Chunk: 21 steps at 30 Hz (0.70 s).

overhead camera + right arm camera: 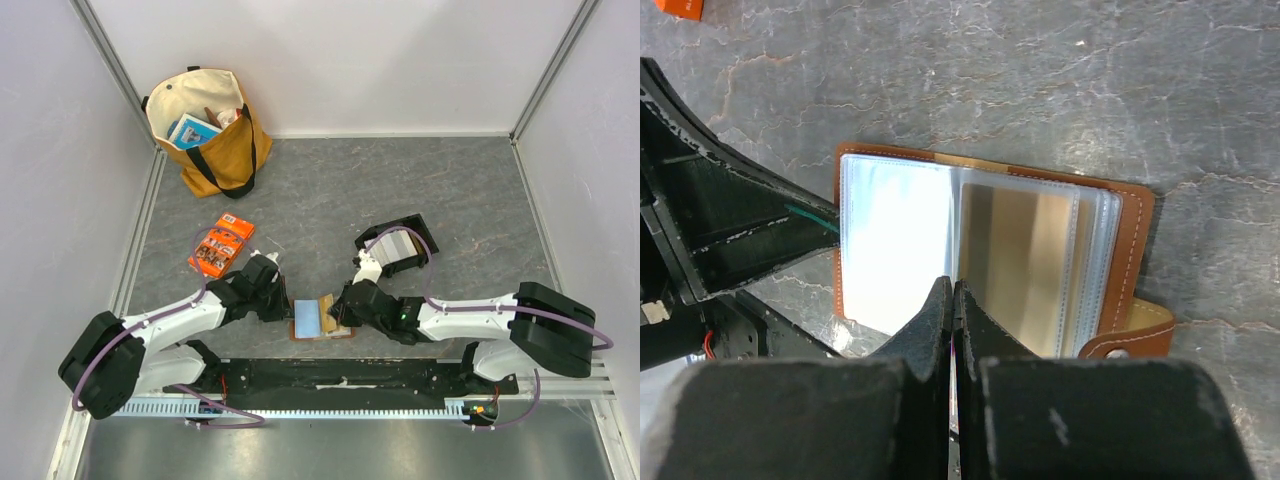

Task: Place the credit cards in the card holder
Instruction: Insert the credit card into the card holder.

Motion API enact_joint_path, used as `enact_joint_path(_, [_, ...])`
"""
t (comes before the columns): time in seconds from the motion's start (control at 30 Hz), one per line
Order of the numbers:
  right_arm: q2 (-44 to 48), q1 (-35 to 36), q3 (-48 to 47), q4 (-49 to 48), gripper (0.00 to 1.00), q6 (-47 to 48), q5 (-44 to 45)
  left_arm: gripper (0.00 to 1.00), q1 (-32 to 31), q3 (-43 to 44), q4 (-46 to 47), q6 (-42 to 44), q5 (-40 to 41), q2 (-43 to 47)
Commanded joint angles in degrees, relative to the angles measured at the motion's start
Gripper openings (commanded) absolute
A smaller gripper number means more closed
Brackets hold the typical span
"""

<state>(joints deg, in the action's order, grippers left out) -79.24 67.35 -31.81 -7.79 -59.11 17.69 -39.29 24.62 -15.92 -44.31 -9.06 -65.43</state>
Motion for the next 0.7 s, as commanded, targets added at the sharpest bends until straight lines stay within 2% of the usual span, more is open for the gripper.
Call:
enact_joint_path(0.0, [-0.21,-1.69,2.71,-7.75,0.0,-2.23,-4.06,0.02,-0.09,-0.98,0.72,-1.04,1.68,-0.4])
enact_joint_path(0.27, [-1.53,-2.75,6.06,-12.94,0.0,-4.87,-6.71,0.02,0.0,-0.63,1.42,-1.56,1.24,-1.98])
enact_joint_path(0.67, [-3.9,-3.9,8.78,-15.23,0.0,-9.88,-7.06,0.02,-0.09,-1.15,1.51,-1.83,1.33,-1.11])
